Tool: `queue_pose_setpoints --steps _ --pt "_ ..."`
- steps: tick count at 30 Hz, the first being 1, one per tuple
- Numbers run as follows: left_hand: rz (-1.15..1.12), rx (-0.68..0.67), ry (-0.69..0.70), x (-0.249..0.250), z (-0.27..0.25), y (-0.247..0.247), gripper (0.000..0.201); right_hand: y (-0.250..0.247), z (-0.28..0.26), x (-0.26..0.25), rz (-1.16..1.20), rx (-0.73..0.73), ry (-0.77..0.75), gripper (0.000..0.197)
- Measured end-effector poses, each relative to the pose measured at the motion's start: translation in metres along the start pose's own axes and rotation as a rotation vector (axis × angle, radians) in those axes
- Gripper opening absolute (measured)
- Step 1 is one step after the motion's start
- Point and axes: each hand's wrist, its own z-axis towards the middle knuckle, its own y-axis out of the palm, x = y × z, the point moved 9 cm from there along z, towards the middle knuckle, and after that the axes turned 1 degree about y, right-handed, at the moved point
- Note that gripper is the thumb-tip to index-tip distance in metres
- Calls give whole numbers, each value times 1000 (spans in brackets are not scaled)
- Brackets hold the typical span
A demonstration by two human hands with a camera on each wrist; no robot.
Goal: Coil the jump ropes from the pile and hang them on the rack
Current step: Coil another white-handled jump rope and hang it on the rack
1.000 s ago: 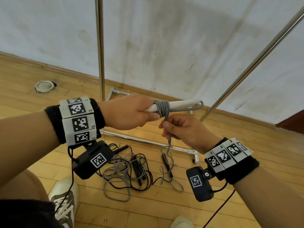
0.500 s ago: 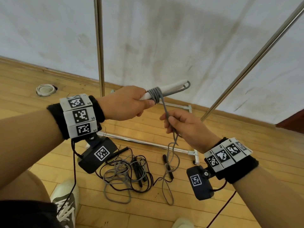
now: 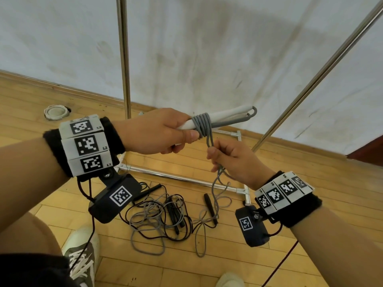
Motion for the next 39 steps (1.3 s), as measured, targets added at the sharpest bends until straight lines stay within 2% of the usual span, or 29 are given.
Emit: queue_pose_setpoints --steps 2,5,9,12,17,22,24,26,28,29,31,34,39 --pt "-2 20 -31 -7 2 -6 22 0 0 3 95 -1 15 31" --pt "-14 68 -99 -20 4 -14 25 -1 -2 5 110 13 2 14" --pt "-4 132 -147 -31 7 -24 27 3 -1 11 158 -20 24 33" --pt "-12 152 -165 -33 7 -30 27 2 1 15 188 -16 31 34" --pt "-8 -39 -49 -13 0 -5 16 6 3 19 -85 -44 27 29" --pt "68 -221 -14 -5 -8 20 22 11 2 37 -325 -119 116 19" --pt "88 -292 -15 -6 -11 30 23 13 -3 40 -397 -173 74 10" --pt "116 -368 -22 -7 -14 41 26 4 -3 42 -358 -130 111 22" --pt "167 -447 -39 -10 -17 52 26 10 1 47 -388 -188 180 13" --pt "198 -481 -52 -12 -18 57 25 8 3 45 -450 -189 180 9" --pt "276 -536 -80 -19 -20 66 23 12 3 35 -499 -239 112 17" --pt "417 -575 -128 -31 -21 77 26 8 3 34 -356 -220 132 18" --pt "608 -558 -199 -47 -13 78 30 4 7 19 -328 -155 105 23"
